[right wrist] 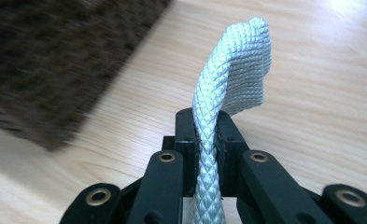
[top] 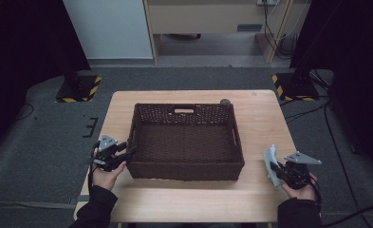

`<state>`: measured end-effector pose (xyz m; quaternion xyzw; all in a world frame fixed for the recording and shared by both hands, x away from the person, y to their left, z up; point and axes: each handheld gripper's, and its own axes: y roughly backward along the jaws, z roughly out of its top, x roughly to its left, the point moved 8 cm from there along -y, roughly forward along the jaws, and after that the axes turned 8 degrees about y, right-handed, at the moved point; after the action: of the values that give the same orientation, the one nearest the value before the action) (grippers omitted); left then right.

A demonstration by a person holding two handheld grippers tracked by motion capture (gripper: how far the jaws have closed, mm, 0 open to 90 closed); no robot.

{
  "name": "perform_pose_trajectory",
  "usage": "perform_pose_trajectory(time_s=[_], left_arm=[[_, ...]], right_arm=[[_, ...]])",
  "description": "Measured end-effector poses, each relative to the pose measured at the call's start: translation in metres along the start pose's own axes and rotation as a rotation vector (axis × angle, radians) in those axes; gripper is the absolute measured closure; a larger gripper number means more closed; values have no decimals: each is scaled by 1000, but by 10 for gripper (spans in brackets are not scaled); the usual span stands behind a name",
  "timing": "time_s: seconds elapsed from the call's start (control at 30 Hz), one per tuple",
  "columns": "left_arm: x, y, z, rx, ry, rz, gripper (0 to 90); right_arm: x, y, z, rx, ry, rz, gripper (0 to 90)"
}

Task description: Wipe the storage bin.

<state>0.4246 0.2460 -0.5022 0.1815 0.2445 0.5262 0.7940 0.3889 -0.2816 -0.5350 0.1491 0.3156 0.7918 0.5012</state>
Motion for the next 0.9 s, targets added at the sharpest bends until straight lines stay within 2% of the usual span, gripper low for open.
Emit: perform_pose_trajectory(time_s=[0.1,0.13,0.23,0.4,0.53,0.73,0.9], left_arm=[[0,0,0,0,-2,-1,512],[0,0,0,0,-2,-1,512],[0,0,0,-1,-7,0,516],[0,0,0,-2,-7,0,521],[0,0,0,0,-5,-5,519],[0,0,0,0,-9,-6,522],[-1,0,0,-2,-11,-6,532]], right_arm=[[-10,-6,-8,30,-28,-11,827],[-10,-6,-8,30,-28,-11,827],[-13,-14,-19,73,-60,0,810],[-14,-20,-21,86,-50,-11,728],[-18,-17,-18,57,-50,-35,648],[-21,-9,-5,-22,-48,-64,560],[-21,-6,2,-48,-42,-69,536]])
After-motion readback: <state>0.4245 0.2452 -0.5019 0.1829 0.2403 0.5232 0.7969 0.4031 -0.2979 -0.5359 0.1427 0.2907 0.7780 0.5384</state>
